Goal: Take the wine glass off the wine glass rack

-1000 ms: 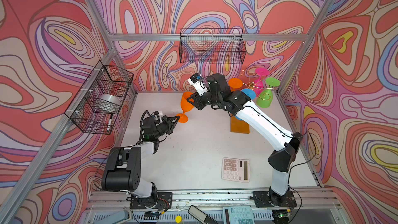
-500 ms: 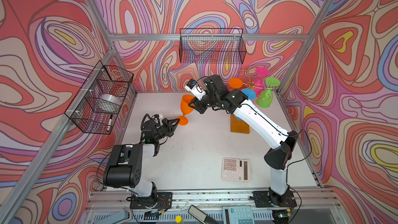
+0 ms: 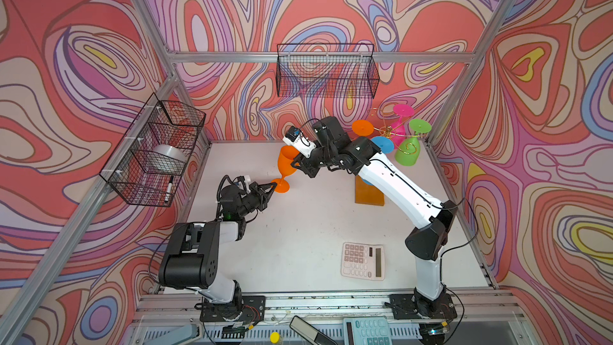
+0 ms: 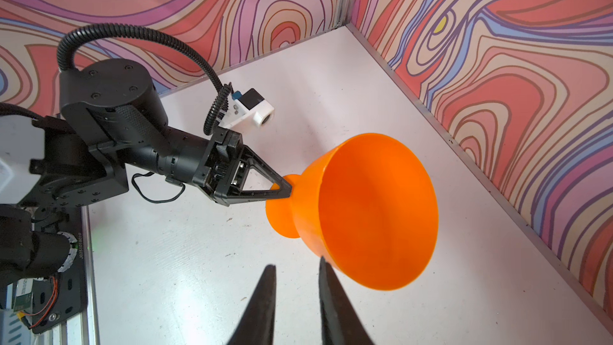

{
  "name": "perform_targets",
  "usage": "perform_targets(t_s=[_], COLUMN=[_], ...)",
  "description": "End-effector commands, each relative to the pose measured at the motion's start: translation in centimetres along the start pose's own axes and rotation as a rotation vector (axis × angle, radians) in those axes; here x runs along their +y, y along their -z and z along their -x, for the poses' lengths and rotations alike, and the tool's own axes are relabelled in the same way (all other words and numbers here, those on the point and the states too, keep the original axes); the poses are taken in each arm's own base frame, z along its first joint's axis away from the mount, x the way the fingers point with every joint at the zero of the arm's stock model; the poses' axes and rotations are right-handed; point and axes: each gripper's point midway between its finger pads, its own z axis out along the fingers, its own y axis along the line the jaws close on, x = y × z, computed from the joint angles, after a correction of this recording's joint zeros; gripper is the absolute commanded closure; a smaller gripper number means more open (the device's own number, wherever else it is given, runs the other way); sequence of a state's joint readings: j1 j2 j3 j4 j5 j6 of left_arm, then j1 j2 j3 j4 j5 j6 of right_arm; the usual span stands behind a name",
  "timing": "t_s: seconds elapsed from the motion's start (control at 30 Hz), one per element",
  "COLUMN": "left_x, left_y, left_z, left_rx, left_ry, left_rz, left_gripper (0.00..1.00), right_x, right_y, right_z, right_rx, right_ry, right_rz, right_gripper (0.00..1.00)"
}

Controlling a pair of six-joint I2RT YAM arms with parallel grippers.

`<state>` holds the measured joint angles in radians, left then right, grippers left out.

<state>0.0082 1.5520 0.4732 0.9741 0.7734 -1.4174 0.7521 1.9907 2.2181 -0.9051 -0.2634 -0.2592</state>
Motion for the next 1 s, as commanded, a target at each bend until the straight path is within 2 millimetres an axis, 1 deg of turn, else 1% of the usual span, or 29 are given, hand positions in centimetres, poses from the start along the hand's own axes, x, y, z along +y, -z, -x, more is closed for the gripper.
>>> perform_targets(t_s=[0.0, 0.13, 0.2, 0.4, 0.57, 0.67, 0.73, 0.8, 0.9, 0.97], left_x=[-1.3, -1.2, -1.5, -2.0, -1.9, -1.8, -1.7, -1.7, -1.9, -1.8], left_y=[0.1, 0.2, 0.2, 0.3, 0.3, 0.3, 0.3, 0.4, 0.4, 0.4], left_z=[0.4, 0.4, 0.3, 0.3, 0.2, 0.2, 0.3, 0.3, 0.1, -0.1], left_rx=[-0.014, -0.019, -0.019, -0.019, -0.020, -0.021, -0.022, -0.025, -0.026, -0.026], left_ry=[-0.064, -0.083, -0.095, -0.120, -0.129, -0.132, -0.134, -0.142, -0.163, -0.177], left_rz=[-0.045, -0.047, -0.055, -0.064, -0.058, -0.054, -0.051, -0.052, -0.047, -0.034], left_gripper=[1.00, 1.00, 1.00, 1.00, 1.00, 1.00, 1.00, 1.00, 1.00, 1.00], right_x=[0.5, 0.6, 0.6, 1.1, 1.4, 1.4, 1.5, 1.6, 1.7, 1.8], right_y=[-0.7, -1.2, -1.4, -2.1, -2.7, -2.4, -1.8, -1.1, 0.0, 0.7], right_z=[-0.9, -1.5, -1.8, -2.2, -2.8, -2.6, -2.2, -2.1, -1.9, -1.8], right_rx=[0.036, 0.056, 0.066, 0.085, 0.109, 0.098, 0.074, 0.052, 0.015, -0.005], right_ry=[0.027, 0.039, 0.045, 0.071, 0.091, 0.103, 0.121, 0.147, 0.189, 0.211], right_rz=[0.034, 0.038, 0.039, 0.049, 0.051, 0.041, 0.038, 0.031, 0.012, 0.002], right_gripper=[0.77, 0.79, 0.80, 0.81, 0.81, 0.80, 0.75, 0.65, 0.52, 0.47])
